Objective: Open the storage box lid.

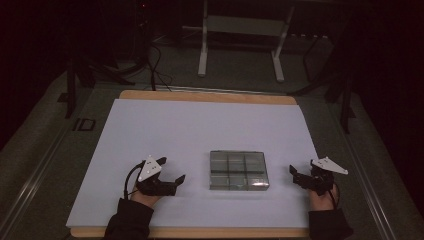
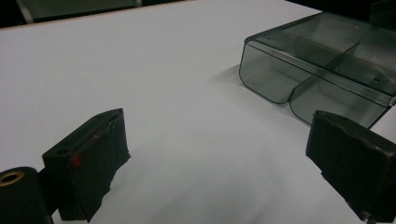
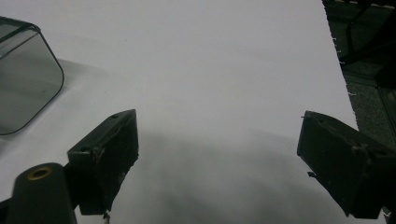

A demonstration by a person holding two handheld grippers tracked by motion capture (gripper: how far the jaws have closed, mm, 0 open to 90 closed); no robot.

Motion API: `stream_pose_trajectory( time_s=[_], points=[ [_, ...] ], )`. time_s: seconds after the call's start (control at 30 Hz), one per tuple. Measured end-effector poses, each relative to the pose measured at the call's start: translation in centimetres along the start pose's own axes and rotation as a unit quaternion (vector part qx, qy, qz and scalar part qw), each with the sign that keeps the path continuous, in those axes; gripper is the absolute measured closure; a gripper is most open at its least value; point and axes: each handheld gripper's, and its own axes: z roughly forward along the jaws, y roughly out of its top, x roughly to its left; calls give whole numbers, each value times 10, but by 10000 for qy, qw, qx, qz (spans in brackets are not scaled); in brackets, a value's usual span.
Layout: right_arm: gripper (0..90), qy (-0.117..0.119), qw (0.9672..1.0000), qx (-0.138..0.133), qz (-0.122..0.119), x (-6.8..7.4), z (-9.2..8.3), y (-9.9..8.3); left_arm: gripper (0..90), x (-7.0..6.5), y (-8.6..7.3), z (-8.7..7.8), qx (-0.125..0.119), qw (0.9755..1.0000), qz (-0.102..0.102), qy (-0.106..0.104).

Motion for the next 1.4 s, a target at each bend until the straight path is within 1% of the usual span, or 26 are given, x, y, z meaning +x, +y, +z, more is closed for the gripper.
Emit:
stream_pose_trajectory(
  time_s=[0.1, 0.2, 0.27, 0.33, 0.37, 0.4, 0.43, 0.47, 0.53, 0.57, 0.67, 0.73, 0.77, 0.83, 0.87, 0.93, 1.0, 1.03, 1.1, 1.23, 1.3, 1.37, 1.4],
  points=[
    [124, 53, 10000, 32, 2, -1, 0, 0, 65, 1, 1, 1, 42, 10000, -35, -29],
    [136, 142, 9998, 155, 36, -2, 2, 2, 42, 0, 2, 4, 207, 9997, 32, -89],
    [136, 268, 9994, 221, 82, -4, 3, 2, 42, 0, 3, 6, 309, 9994, 61, -159],
    [136, 371, 9989, 277, 19, -4, 4, 3, 42, 2, 4, 7, 391, 9988, 57, -275],
    [136, 431, 9986, 309, -18, -4, 4, 3, 42, 2, 5, 8, 413, 9987, 52, -300],
    [136, 545, 9979, 340, -66, -5, 4, 3, 43, 3, 6, 8, 428, 9983, 34, -383],
    [136, 596, 9975, 357, -101, -4, 4, 4, 47, 4, 7, 8, 451, 9980, 22, -450],
    [136, 643, 9972, 353, -155, -4, 4, 4, 50, 4, 8, 9, 451, 9979, 25, -462],
    [136, 815, 9958, 370, -172, -4, 3, 5, 64, 4, 10, 10, 462, 9973, 41, -565],
    [136, 862, 9954, 368, -210, -4, 3, 6, 64, 4, 12, 10, 498, 9969, 75, -604],
    [136, 1091, 9928, 378, -322, -2, 2, 8, 73, 0, 15, 14, 534, 9960, 206, -681],
    [136, 1288, 9901, 406, -377, 0, 2, 9, 86, -2, 16, 16, 576, 9952, 266, -744],
    [137, 1364, 9889, 427, -409, 0, 3, 9, 106, -4, 16, 17, 582, 9948, 277, -792],
    [140, 1514, 9863, 473, -447, 1, 4, 10, 114, -6, 16, 19, 649, 9937, 317, -853],
    [141, 1554, 9855, 498, -460, 2, 4, 10, 114, -7, 16, 21, 658, 9935, 312, -878],
    [143, 1667, 9835, 529, -472, 2, 5, 10, 136, -9, 17, 23, 708, 9922, 304, -985],
    [143, 1705, 9823, 584, -519, 3, 6, 10, 149, -11, 17, 25, 718, 9914, 306, -1049],
    [150, 1721, 9819, 603, -514, 3, 6, 10, 151, -12, 18, 26, 721, 9910, 293, -1085],
    [159, 1839, 9797, 620, -499, 3, 7, 10, 157, -12, 19, 28, 755, 9902, 295, -1138],
    [209, 2000, 9757, 628, -640, 8, 8, 9, 164, -13, 21, 32, 830, 9888, 272, -1207],
    [222, 2090, 9728, 674, -731, 10, 9, 9, 165, -14, 22, 35, 884, 9880, 262, -1239],
    [237, 2159, 9706, 691, -814, 12, 10, 9, 189, -15, 23, 37, 921, 9870, 271, -1285],
    [261, 2197, 9696, 700, -825, 13, 10, 9, 203, -16, 23, 38, 926, 9868, 289, -1295]
  ],
)
